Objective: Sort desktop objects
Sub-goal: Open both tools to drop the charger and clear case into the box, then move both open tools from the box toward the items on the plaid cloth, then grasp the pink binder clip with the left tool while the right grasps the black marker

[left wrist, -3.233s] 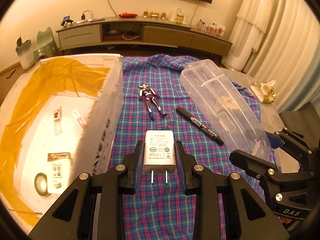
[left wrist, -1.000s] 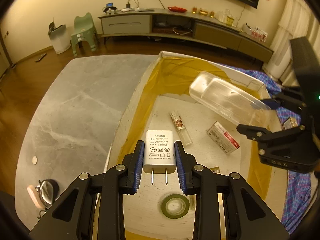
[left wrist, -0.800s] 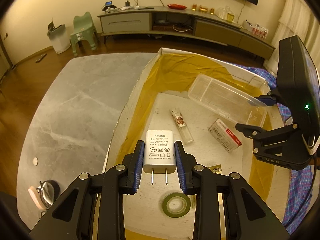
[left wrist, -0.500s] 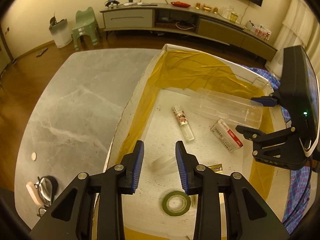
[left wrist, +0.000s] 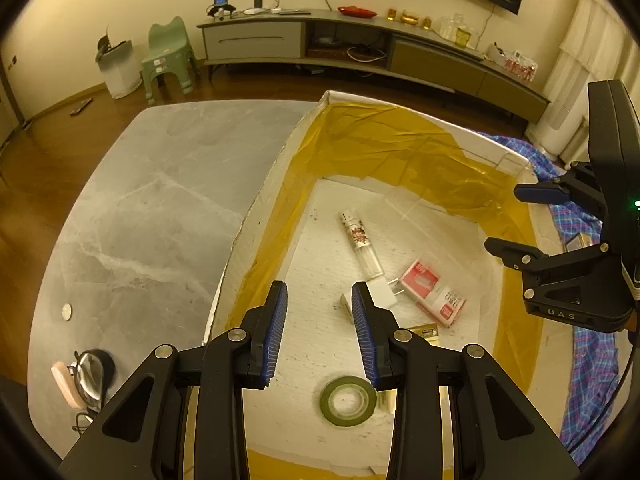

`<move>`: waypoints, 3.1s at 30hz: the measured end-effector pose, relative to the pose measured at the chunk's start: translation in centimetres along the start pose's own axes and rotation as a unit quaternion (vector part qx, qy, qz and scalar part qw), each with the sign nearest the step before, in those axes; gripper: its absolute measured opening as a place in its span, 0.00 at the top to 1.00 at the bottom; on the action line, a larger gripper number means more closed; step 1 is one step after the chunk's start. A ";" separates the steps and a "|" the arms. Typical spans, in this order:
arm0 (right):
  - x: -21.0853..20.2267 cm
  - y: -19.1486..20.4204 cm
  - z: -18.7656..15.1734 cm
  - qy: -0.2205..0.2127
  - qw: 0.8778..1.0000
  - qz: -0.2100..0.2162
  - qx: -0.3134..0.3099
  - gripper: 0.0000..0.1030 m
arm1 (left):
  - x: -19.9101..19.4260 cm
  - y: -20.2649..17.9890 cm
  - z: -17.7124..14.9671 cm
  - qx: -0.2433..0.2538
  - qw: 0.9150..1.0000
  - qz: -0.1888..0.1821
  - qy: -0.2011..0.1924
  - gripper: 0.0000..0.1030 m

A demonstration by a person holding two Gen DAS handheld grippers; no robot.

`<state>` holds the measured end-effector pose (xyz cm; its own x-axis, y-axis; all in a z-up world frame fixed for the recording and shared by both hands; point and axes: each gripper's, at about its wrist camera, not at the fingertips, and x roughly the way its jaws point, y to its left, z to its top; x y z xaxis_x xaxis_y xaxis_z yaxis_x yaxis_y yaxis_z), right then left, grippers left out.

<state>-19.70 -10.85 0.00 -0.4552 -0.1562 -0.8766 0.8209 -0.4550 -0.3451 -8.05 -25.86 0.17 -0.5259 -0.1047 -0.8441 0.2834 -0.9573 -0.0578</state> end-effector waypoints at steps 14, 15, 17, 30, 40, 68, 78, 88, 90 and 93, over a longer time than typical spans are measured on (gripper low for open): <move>-3.2 2.1 -1.0 0.006 0.997 0.061 0.041 0.41 | -2.3 0.7 -1.0 -0.001 1.000 -0.022 -0.017 0.65; -3.5 2.2 -1.1 0.006 0.997 0.066 0.046 0.41 | -2.6 0.6 -1.2 0.001 1.000 -0.025 -0.019 0.65; -4.3 2.6 -1.5 0.001 0.996 0.074 0.052 0.41 | -3.2 0.3 -1.6 0.006 0.999 -0.031 -0.024 0.65; -8.2 5.0 -3.7 -0.018 0.996 0.074 0.039 0.41 | -7.5 -1.8 -3.4 0.025 0.996 -0.064 -0.059 0.63; -13.5 3.4 -8.7 -0.108 0.981 0.135 0.086 0.41 | -10.6 -7.9 -5.2 0.083 0.986 -0.118 -0.080 0.62; 0.9 -10.7 -25.0 -0.072 0.967 0.034 0.241 0.44 | 0.6 -29.9 -12.0 0.233 0.952 -0.197 0.016 0.58; 4.8 -12.8 -26.4 -0.057 0.966 0.064 0.244 0.86 | 3.6 -33.1 -13.4 0.283 0.937 -0.203 0.009 0.58; 3.1 -13.5 -28.2 -0.069 0.949 0.109 0.288 0.86 | 3.0 -32.4 -14.2 0.305 0.930 -0.204 -0.016 0.59; 2.5 -13.8 -28.6 -0.075 0.944 0.118 0.298 0.86 | 3.0 -32.8 -14.2 0.316 0.927 -0.203 -0.019 0.57; 1.7 -13.4 -28.9 -0.081 0.943 0.121 0.300 0.86 | 2.6 -33.7 -14.8 0.345 0.918 -0.192 -0.019 0.55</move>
<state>-21.53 20.37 -6.57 -0.3661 -0.4288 -0.8259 0.5864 -0.7955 0.1531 -7.12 10.13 -7.95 -0.5122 0.2801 -0.8119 -0.4982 -0.8669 0.0152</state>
